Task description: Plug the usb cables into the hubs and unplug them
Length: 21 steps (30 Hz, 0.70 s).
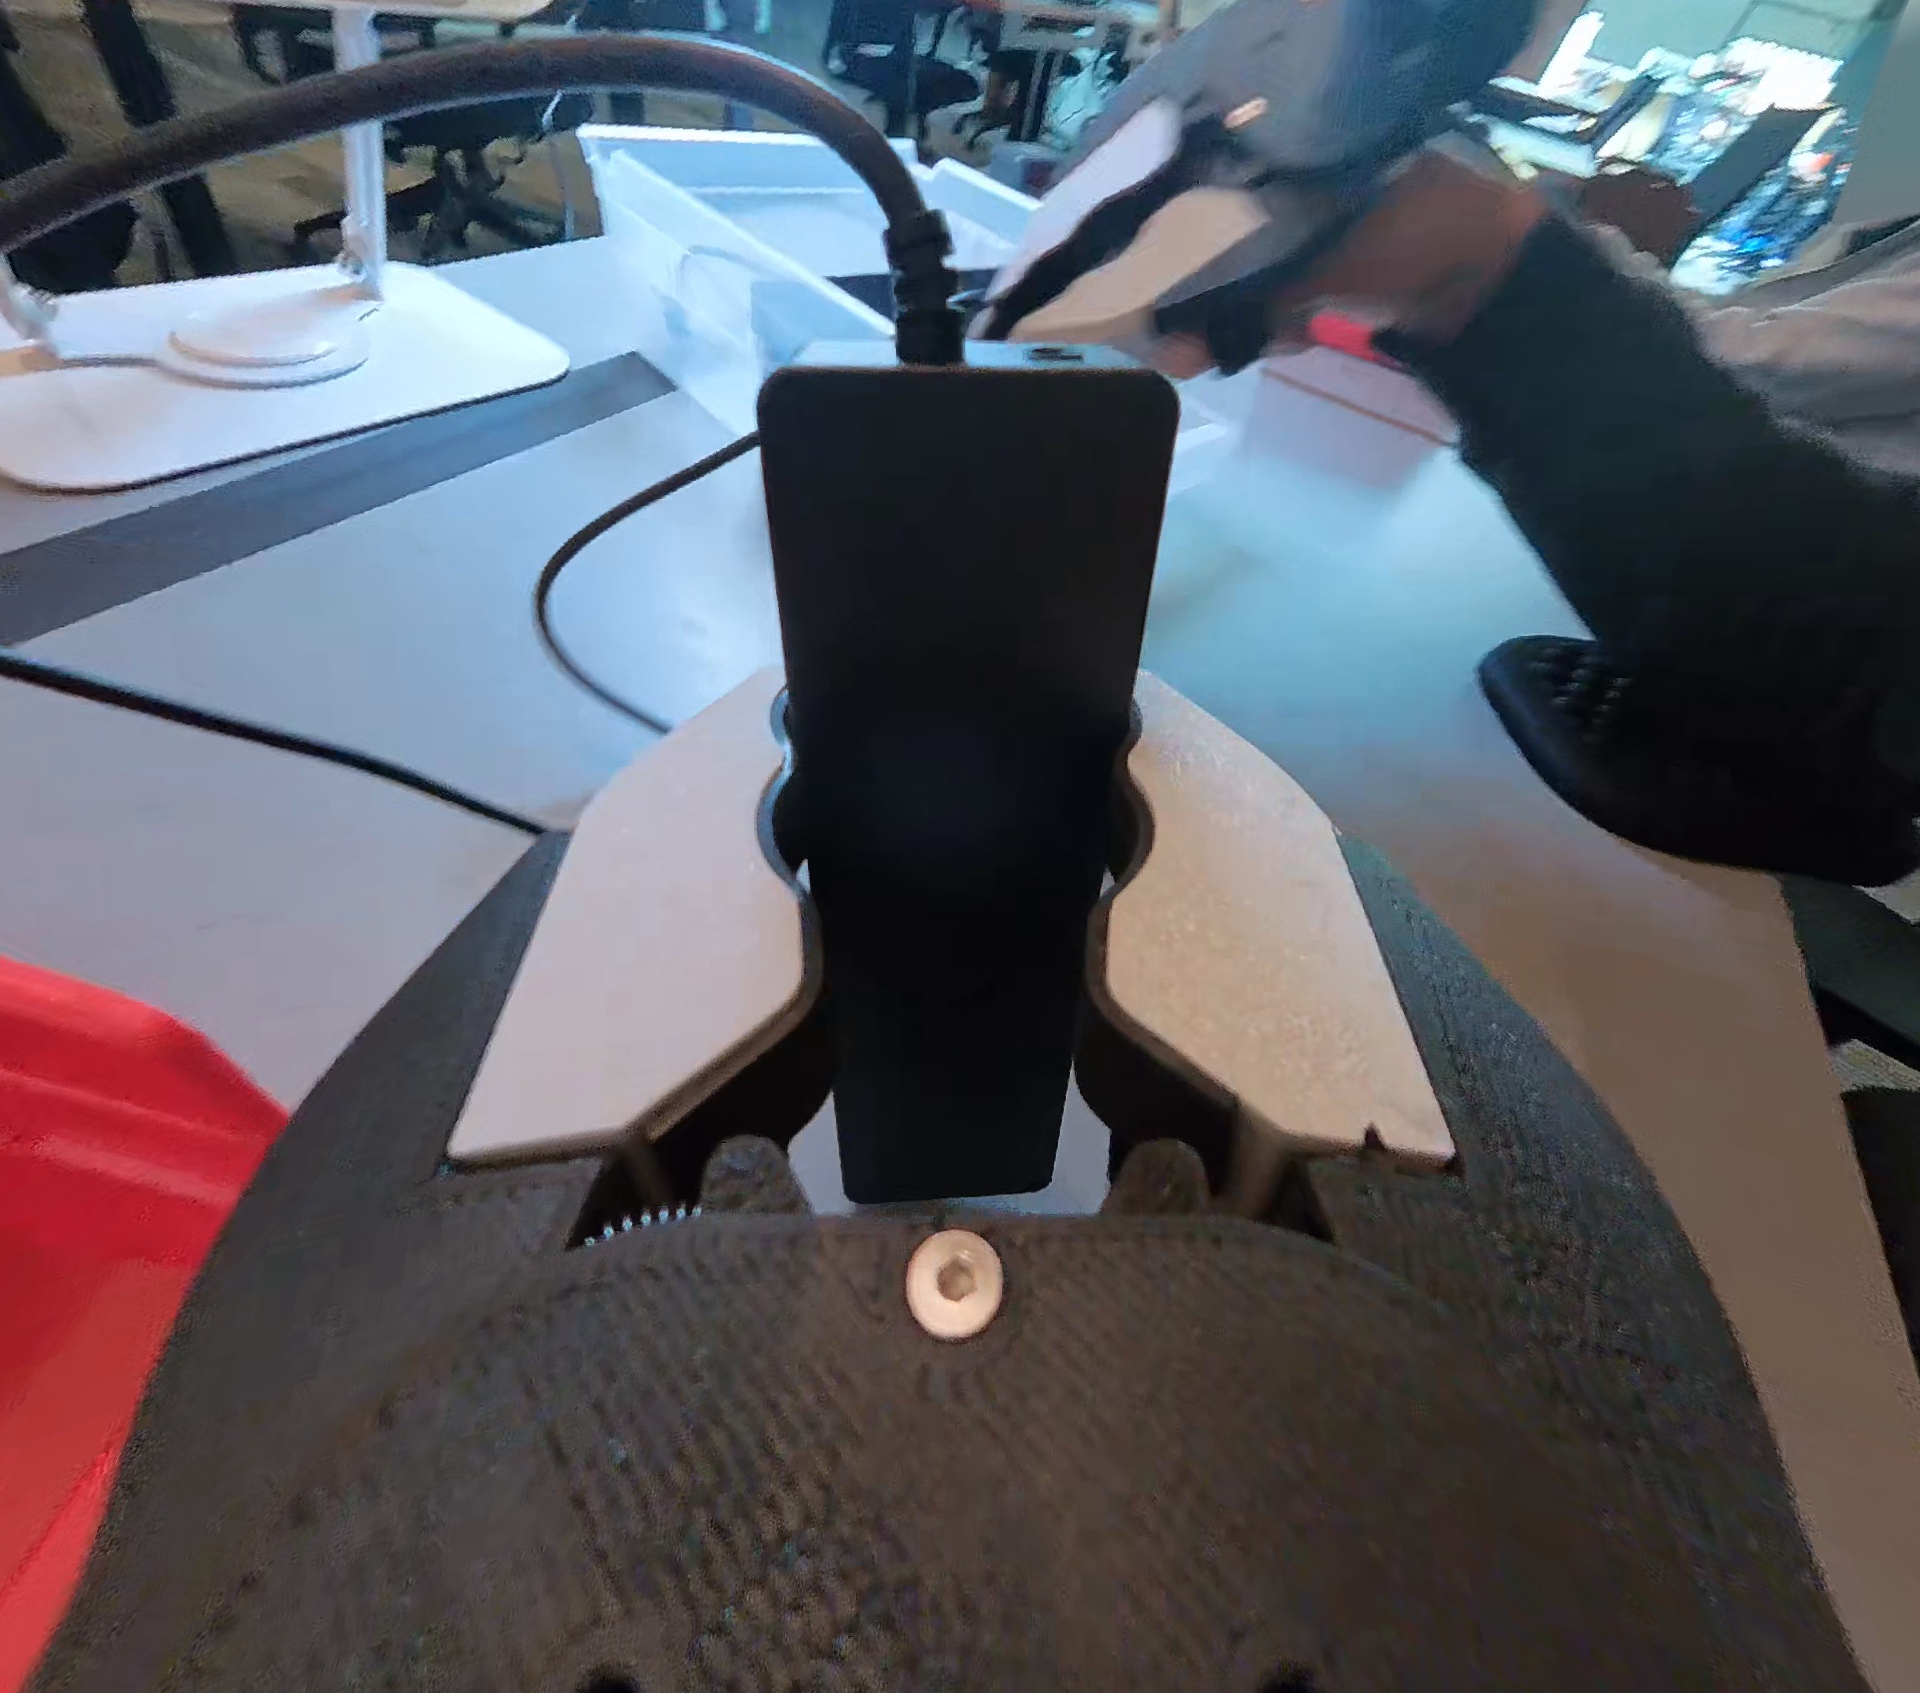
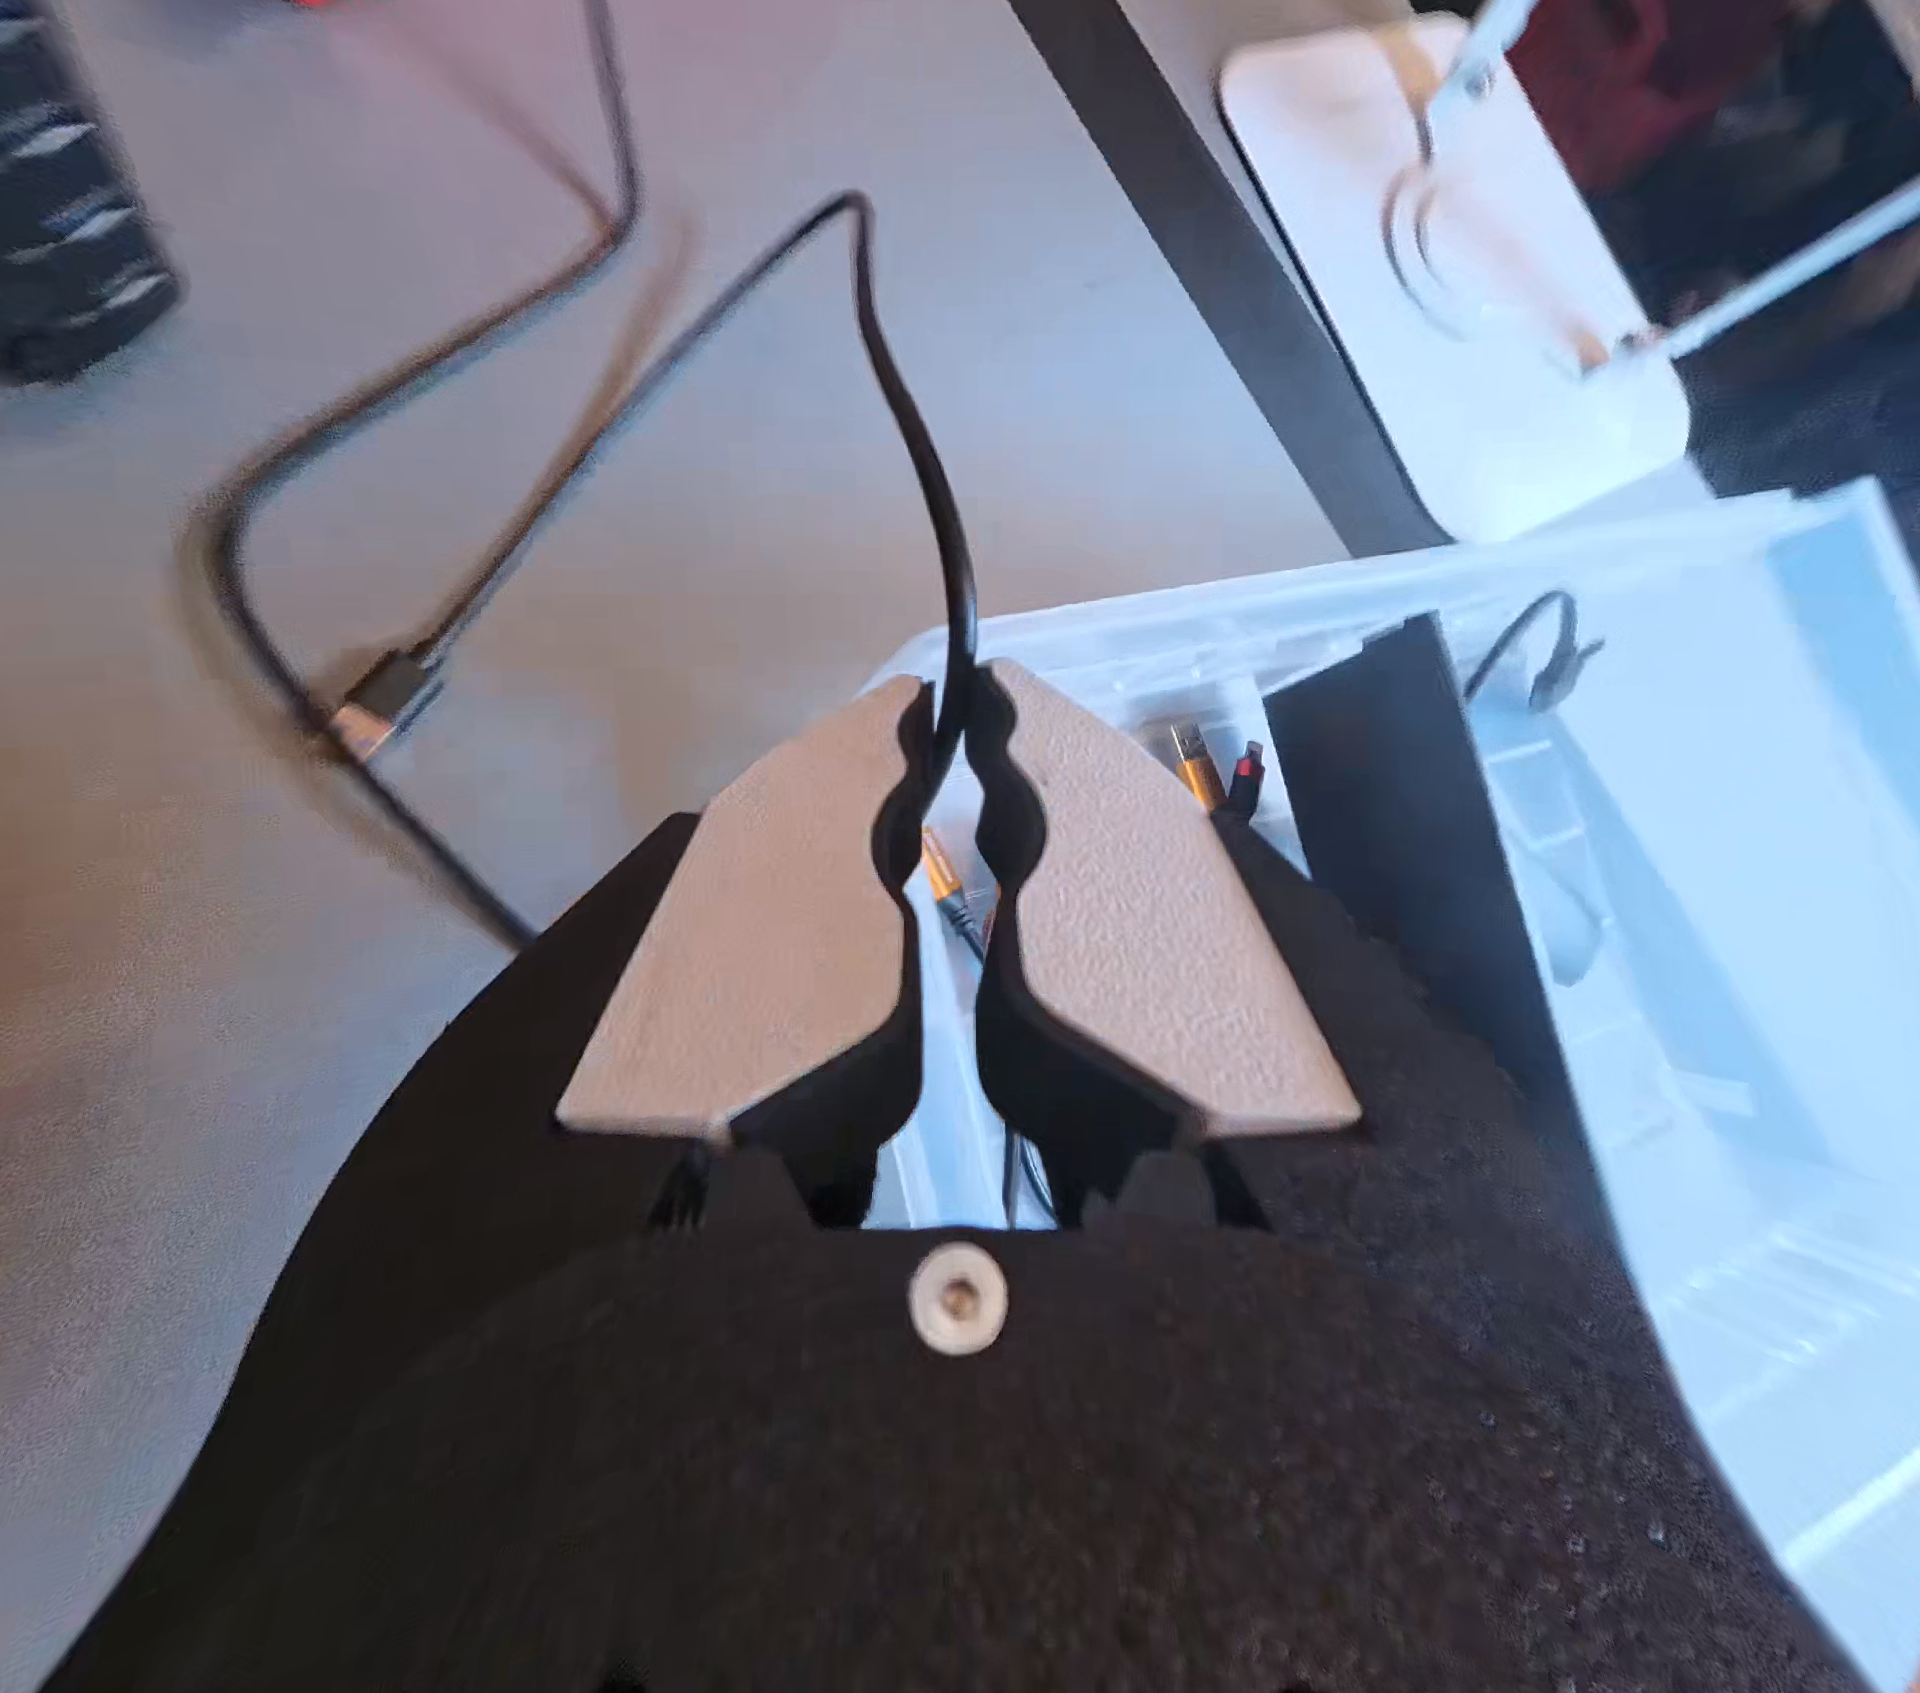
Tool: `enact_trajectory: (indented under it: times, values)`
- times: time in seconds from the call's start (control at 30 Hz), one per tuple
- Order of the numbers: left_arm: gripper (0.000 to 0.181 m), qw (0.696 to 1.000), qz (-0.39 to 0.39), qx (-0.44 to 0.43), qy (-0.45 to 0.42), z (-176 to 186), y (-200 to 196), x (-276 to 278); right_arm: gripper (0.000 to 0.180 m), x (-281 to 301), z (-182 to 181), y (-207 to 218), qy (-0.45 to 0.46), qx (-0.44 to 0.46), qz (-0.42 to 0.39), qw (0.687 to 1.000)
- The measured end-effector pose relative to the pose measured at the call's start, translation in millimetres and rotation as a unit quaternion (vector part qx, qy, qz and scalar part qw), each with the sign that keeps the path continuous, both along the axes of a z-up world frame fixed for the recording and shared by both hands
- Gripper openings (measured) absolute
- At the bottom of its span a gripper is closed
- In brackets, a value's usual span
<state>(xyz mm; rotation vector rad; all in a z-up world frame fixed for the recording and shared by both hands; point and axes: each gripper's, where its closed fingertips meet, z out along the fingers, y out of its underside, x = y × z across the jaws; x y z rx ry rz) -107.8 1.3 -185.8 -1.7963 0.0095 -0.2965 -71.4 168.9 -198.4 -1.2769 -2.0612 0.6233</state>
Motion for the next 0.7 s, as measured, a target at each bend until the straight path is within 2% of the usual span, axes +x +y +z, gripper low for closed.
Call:
enact_trajectory:
  times: [0.07,0.13,0.2,0.27,0.4,0.53,0.7]
  values:
    - [0.055,1.000,0.021,-0.017,-0.001,-5,-1,-9,0.005,18,16,-32,0.001,0.038,0.095,0.995]
    - [0.055,0.999,0.024,-0.031,-0.004,-8,-2,-15,0.005,42,29,-80,0.018,0.073,0.224,0.972]
    - [0.055,0.999,0.008,-0.050,-0.018,-10,-4,-13,0.004,63,37,-126,0.012,0.073,0.304,0.950]
    - [0.055,0.997,-0.022,-0.070,-0.026,-11,-7,-3,0.004,73,40,-160,0.022,0.110,0.358,0.927]
    - [0.055,0.985,-0.103,-0.140,0.008,-20,-12,34,0.004,60,43,-192,0.083,0.212,0.387,0.893]
    - [0.055,0.956,-0.199,-0.214,0.037,-31,-21,71,0.005,38,49,-193,0.130,0.338,0.389,0.847]
    - [0.055,0.925,-0.272,-0.265,-0.022,-37,-30,92,0.011,49,41,-195,0.117,0.369,0.422,0.820]
